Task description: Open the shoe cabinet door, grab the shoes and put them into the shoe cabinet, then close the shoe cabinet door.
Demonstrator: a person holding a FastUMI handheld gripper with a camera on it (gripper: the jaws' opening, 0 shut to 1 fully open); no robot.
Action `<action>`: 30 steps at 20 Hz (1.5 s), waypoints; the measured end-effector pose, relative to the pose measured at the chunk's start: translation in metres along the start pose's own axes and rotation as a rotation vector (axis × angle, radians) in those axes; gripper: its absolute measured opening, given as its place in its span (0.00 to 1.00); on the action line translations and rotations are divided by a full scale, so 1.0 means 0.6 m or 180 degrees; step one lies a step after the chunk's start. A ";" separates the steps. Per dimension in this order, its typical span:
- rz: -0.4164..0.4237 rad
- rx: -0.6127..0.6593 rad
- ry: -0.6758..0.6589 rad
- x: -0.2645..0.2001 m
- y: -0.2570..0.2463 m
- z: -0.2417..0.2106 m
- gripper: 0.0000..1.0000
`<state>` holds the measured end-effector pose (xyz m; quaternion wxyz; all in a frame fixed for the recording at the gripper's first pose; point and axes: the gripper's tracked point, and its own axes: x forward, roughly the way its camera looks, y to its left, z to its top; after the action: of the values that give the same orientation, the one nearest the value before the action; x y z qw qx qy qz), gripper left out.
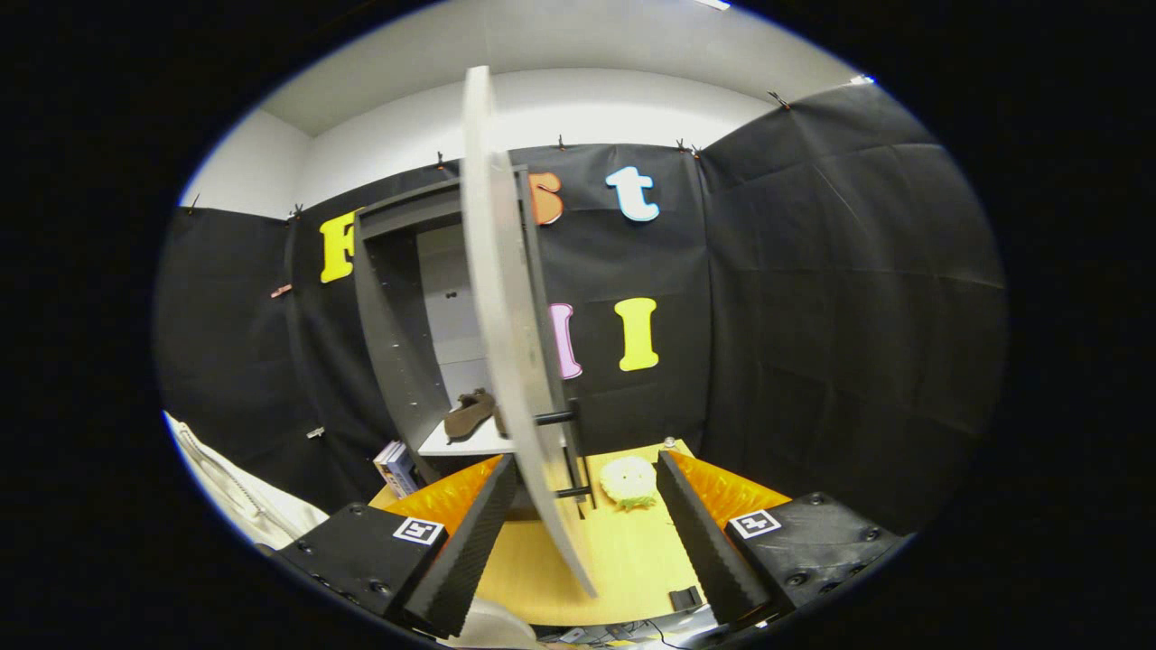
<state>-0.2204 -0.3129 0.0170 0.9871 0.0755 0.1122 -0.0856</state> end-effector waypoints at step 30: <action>0.0349 -0.0279 0.0283 0.073 0.138 -0.061 0.96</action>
<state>-0.1704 -0.2325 -0.0177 0.9867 0.0420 0.1553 -0.0230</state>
